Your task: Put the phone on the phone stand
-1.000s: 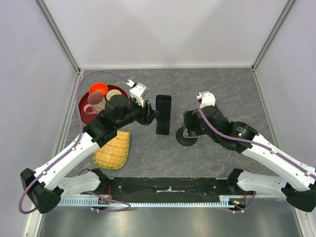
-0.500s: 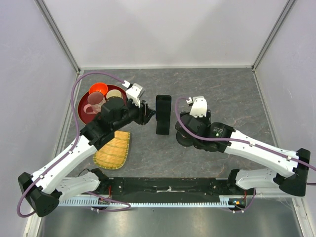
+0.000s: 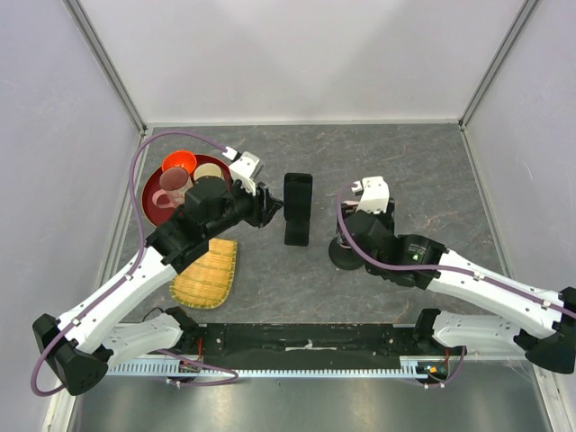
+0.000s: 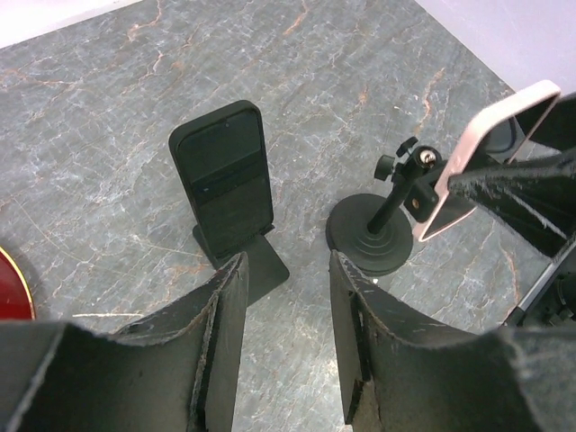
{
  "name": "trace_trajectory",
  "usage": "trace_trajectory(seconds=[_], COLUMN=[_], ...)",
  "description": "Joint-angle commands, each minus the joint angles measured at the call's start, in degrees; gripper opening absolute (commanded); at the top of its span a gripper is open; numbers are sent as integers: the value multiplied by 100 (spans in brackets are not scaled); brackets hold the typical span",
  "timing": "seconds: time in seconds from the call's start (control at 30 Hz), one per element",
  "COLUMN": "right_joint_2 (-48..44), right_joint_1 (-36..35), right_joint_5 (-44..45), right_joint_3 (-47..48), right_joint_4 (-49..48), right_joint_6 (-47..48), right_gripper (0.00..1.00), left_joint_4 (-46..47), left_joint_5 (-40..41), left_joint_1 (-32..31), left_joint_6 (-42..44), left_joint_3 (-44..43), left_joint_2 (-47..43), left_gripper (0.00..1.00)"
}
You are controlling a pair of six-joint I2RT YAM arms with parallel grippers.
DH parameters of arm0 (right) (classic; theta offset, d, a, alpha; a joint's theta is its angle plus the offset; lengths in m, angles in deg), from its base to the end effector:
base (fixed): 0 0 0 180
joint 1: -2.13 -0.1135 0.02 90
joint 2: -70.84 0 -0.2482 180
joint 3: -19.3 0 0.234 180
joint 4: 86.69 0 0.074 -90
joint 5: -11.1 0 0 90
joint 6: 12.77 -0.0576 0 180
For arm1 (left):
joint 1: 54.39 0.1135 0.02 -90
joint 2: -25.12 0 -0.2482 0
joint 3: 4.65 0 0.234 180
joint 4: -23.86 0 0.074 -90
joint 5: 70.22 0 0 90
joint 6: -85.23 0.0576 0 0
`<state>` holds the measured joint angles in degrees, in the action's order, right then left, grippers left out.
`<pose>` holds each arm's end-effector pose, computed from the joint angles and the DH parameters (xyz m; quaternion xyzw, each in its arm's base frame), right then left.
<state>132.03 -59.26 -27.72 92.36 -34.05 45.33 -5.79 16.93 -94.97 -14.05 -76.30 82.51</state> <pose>0.1413 0.1653 0.3072 -0.0347 0.8387 0.0036 0.5434 0.1803 -0.1582 0.3453 0.2290 0.7616 -0.2733 0.5411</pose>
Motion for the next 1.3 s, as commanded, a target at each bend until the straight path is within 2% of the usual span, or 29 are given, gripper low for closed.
trace_trajectory(seconds=[0.0,0.13,0.27,0.43,0.53,0.63,0.67,0.7,0.73,0.77,0.87,0.93,1.03,1.27], right_joint_2=[-345,-336,-239,-229,-466,-747,-827,-889,-924,-925,-942,-1030,-1057,-916], right_joint_1=[469,1031,1225,1269,1261,1269,1269,1269,1261,1261,1269,1269,1261,1269], right_joint_5=[-123,-793,-934,-1275,-1575,-1785,-2274,-2479,-2655,-2813,-3139,-3377,-3579,-3580], right_joint_3=[-44,-229,-309,-186,-221,156,357,472,604,858,1045,949,624,386], right_joint_4=[-1975,-2660,-3398,-3295,-2762,-1691,-1416,-1135,-497,-160,765,862,731,888], right_joint_6=[1229,1721,2222,2320,2373,2188,2179,2110,1961,1855,1477,1415,1493,1485], right_gripper=[0,0,0,0,0,30,38,52,61,74,88,89,87,73], left_joint_4=[239,239,248,248,309,389,476,520,555,582,635,854,916,881], left_joint_5=[136,118,162,163,-136,-478,-775,-987,-1241,-1836,-3050,-3265,-3143,-2984], left_joint_1=[24,24,32,24,24,24,24,32,32,24,24,24,32,23], left_joint_6=[207,190,190,207,198,198,207,207,207,181,15,-91,-74,-4], left_joint_3=[19,28,46,55,55,72,98,107,107,64,-103,-43,37,72], left_joint_2=[1,18,1,71,141,168,176,237,316,404,879,924,801,713], left_gripper=[47,46,46,46,46,46,46,46,46,46,43,43,44,44])
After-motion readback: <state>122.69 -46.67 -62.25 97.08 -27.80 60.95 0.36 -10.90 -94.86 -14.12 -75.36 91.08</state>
